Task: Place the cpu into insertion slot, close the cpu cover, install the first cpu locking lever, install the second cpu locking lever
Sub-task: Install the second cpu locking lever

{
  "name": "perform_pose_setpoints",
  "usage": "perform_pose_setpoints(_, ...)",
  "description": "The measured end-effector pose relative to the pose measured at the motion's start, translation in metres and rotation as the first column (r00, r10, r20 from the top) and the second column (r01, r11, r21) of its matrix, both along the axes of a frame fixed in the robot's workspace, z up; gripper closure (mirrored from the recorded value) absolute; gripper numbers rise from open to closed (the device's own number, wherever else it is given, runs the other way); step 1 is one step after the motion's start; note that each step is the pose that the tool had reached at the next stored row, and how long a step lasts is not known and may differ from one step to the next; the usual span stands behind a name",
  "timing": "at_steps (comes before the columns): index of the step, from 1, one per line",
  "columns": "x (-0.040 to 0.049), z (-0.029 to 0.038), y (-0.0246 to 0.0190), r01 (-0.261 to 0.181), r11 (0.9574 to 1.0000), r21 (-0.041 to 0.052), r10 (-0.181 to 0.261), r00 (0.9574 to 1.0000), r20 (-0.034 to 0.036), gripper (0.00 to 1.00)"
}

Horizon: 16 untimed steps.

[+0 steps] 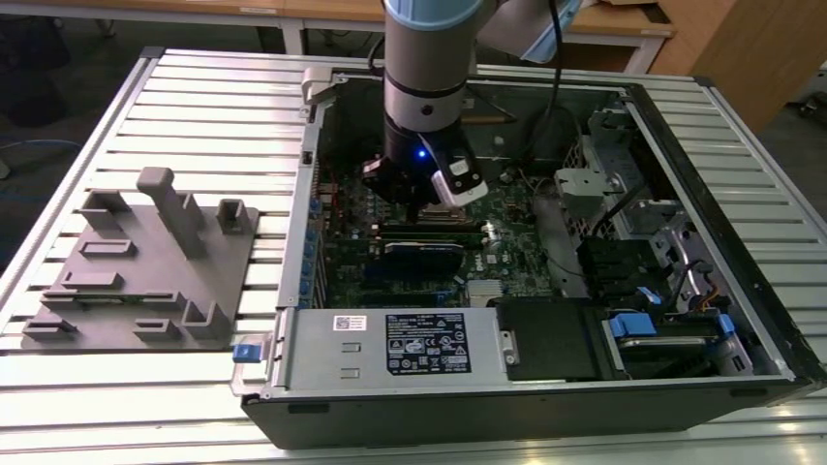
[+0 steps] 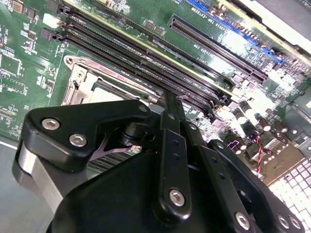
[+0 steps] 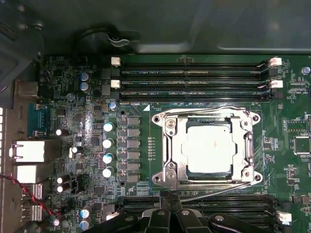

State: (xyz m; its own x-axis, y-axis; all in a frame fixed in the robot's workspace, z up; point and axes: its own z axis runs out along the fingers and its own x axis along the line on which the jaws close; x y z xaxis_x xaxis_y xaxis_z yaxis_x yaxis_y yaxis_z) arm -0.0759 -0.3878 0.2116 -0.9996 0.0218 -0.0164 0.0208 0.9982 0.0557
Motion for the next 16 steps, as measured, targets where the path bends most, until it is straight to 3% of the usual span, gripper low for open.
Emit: perform_pose_setpoints(16, -0.0026, -0.0049, 0.0, 0.0, 1.0, 0.0031, 0.0, 1.0, -0.0001, 0.9)
